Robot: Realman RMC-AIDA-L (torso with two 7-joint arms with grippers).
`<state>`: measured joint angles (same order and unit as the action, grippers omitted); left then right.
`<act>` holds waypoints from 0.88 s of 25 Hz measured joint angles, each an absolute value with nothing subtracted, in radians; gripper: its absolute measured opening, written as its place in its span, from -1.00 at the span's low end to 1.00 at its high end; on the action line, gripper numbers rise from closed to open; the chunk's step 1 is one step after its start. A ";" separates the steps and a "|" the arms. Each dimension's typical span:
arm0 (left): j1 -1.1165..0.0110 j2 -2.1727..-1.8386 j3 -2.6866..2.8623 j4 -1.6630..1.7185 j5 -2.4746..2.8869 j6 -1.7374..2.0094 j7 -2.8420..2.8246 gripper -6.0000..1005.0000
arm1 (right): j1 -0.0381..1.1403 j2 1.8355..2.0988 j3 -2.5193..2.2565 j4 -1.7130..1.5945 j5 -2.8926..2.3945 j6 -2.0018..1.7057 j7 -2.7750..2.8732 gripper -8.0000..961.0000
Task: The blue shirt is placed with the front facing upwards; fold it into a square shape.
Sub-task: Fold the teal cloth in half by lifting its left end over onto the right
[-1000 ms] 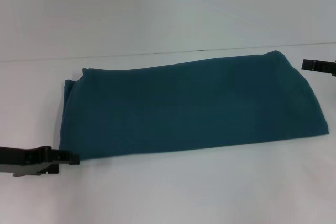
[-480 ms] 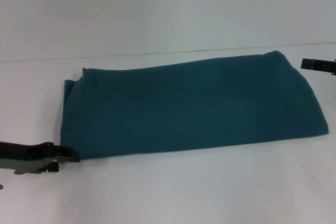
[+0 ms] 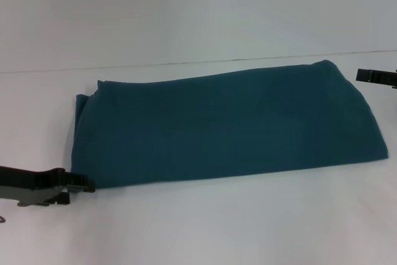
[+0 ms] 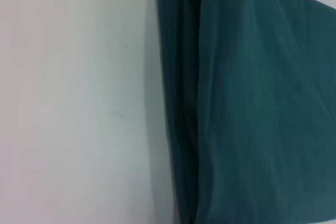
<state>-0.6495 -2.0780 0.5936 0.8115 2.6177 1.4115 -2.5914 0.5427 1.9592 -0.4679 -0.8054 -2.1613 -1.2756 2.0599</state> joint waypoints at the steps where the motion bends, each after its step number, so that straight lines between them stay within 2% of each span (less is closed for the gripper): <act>1: -0.650 -2.078 0.594 0.811 2.618 1.411 -2.592 0.37 | 0.543 1.959 -0.468 -0.805 -2.161 -1.275 2.060 0.51; 22: -0.688 -2.082 0.629 0.778 2.617 1.351 -2.598 0.37 | 0.543 1.957 -0.468 -0.805 -2.157 -1.274 2.060 0.51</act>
